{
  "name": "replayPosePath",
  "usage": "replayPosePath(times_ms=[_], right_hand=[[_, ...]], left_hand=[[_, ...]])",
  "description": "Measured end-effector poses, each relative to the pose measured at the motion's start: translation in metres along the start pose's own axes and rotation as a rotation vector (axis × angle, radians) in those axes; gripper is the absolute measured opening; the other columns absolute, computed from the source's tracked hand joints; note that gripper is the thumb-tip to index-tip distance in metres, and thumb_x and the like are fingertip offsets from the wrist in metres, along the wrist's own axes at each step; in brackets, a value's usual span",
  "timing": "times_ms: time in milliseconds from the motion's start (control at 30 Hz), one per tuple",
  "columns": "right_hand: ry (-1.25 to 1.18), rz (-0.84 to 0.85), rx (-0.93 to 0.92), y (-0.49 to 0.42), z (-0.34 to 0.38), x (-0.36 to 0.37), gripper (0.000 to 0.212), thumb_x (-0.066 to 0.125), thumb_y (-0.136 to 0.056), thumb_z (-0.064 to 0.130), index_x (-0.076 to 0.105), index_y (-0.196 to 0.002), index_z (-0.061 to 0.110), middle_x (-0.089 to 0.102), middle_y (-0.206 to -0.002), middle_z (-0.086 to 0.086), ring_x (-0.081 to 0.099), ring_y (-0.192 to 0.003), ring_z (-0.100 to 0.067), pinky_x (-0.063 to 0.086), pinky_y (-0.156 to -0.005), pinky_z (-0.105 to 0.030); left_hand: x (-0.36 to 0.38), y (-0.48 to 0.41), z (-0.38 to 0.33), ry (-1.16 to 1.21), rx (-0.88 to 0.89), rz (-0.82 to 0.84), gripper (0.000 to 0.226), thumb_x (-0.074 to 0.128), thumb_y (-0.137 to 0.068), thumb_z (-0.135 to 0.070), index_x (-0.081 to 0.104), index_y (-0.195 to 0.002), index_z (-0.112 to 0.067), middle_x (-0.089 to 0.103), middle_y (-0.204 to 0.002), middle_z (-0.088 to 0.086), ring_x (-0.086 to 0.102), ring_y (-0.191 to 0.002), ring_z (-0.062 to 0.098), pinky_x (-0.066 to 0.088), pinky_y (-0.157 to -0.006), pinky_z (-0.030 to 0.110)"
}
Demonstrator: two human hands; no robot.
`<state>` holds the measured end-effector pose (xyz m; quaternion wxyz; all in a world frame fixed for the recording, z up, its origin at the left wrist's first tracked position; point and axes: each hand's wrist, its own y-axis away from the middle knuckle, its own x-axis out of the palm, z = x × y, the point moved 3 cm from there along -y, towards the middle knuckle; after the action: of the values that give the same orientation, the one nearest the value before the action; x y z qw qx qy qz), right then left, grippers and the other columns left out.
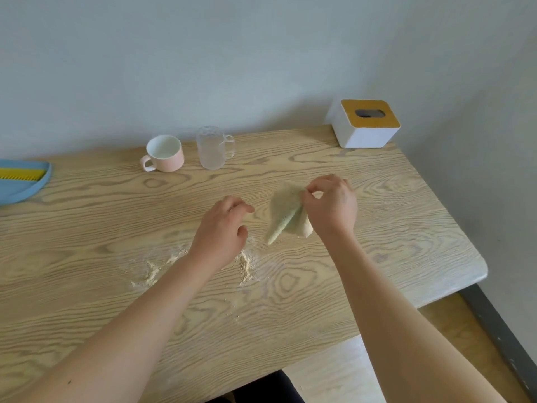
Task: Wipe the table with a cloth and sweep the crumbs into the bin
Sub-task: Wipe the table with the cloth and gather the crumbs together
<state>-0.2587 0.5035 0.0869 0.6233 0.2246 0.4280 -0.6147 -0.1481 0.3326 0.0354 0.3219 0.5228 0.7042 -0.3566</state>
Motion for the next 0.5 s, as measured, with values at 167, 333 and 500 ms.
replayPosePath(times_ms=[167,333,500], right_hand=[[-0.038,0.020,0.014,-0.002,-0.016,0.004,0.008,0.067,-0.079,0.022,0.070,-0.078,0.014,0.064,-0.095,0.006,0.054,-0.091,-0.016,0.042,-0.074,-0.028],[-0.043,0.054,0.082,-0.016,-0.041,0.005,0.009,0.065,-0.080,0.025,0.069,-0.079,0.017,0.064,-0.093,0.006,0.057,-0.085,-0.015,0.043,-0.066,-0.027],[0.007,0.131,0.235,-0.030,-0.082,0.019,0.014,0.060,-0.083,0.021,0.067,-0.095,0.019,0.064,-0.101,0.001,0.057,-0.082,-0.017,0.043,-0.066,-0.028]], left_hand=[[0.006,-0.009,-0.005,-0.019,-0.014,0.010,0.038,0.059,-0.081,-0.003,0.061,-0.117,-0.015,0.052,-0.116,-0.002,0.049,-0.108,0.018,0.036,-0.089,0.024],[0.016,-0.018,-0.008,-0.023,-0.033,0.032,0.037,0.060,-0.081,-0.004,0.061,-0.116,-0.015,0.052,-0.115,-0.003,0.050,-0.108,0.018,0.042,-0.092,0.031],[0.022,-0.024,-0.006,-0.032,-0.067,0.047,0.038,0.058,-0.085,-0.009,0.058,-0.121,-0.018,0.049,-0.120,-0.006,0.046,-0.113,0.012,0.038,-0.097,0.027]])
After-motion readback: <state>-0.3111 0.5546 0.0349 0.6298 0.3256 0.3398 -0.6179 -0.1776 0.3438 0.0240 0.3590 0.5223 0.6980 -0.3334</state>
